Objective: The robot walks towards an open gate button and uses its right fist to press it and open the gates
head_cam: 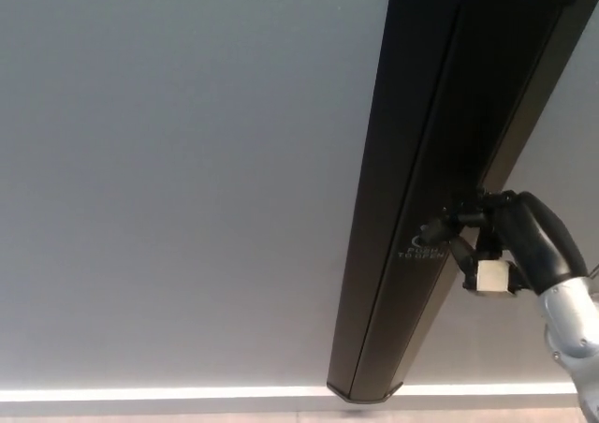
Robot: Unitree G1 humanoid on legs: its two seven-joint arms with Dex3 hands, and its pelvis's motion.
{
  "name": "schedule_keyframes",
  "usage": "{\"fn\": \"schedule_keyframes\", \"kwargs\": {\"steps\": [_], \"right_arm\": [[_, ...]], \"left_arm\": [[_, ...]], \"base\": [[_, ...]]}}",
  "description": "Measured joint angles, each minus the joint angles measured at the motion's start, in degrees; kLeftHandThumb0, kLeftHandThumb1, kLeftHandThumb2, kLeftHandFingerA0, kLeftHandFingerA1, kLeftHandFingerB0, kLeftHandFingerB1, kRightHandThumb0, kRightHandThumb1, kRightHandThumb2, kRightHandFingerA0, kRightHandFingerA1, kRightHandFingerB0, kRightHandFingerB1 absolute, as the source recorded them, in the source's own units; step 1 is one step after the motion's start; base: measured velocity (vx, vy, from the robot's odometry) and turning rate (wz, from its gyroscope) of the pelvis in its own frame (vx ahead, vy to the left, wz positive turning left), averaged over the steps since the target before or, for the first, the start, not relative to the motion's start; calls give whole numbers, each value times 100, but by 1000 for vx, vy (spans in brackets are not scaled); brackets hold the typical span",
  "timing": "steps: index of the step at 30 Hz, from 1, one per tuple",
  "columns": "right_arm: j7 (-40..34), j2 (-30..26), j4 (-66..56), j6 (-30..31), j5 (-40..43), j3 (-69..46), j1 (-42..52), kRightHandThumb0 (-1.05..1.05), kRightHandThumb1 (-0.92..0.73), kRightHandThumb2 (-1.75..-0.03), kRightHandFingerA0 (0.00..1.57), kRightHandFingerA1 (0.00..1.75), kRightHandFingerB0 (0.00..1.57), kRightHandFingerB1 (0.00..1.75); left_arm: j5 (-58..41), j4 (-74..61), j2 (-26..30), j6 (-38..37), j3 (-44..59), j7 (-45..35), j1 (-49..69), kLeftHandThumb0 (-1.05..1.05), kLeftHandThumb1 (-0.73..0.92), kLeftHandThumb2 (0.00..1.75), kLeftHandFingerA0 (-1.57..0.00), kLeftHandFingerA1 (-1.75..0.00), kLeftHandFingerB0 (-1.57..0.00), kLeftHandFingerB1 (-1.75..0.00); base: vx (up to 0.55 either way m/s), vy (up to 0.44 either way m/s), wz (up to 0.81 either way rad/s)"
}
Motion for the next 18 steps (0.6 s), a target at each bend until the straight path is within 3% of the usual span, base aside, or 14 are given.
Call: {"fn": "schedule_keyframes", "kwargs": {"steps": [4, 5, 6, 11, 12, 18], "right_arm": [[-101, 185, 1, 168, -52, 6, -119, -23, -58, -111, 95, 145, 95, 109], [-133, 234, 9, 218, -73, 6, -166, -24, -59, -106, 94, 133, 94, 108], [-149, 264, 22, 243, -84, 9, -197, -23, -60, -106, 94, 140, 93, 111], [-246, 346, 253, 350, -129, 25, -385, -22, -61, -105, 93, 140, 93, 111], [-252, 347, 280, 353, -132, 24, -402, -22, -61, -103, 90, 153, 92, 109], [-286, 342, 696, 359, -134, -48, -696, -17, -60, -104, 89, 152, 93, 106]], "left_arm": [[6, 0, 0, 0, -20, 13, -6, -1, 54, 104, -108, -96, -102, -69], [6, 1, -1, 0, -22, 18, -10, -2, 52, 105, -108, -97, -101, -70], [6, 0, -1, 0, -22, 19, -12, -4, 54, 103, -108, -98, -101, -71], [5, -20, -2, 0, -26, 26, -44, -3, 55, 100, -108, -98, -100, -71], [5, -23, -2, 0, -27, 26, -46, -6, 51, 107, -107, -98, -99, -72], [5, -41, -3, -38, -36, 26, -42, -6, 52, 106, -107, -97, -99, -71]], "base": [[0, 0, 0], [0, 0, 0], [0, 0, 0], [0, 0, 0], [0, 0, 0], [0, 0, 0]]}}
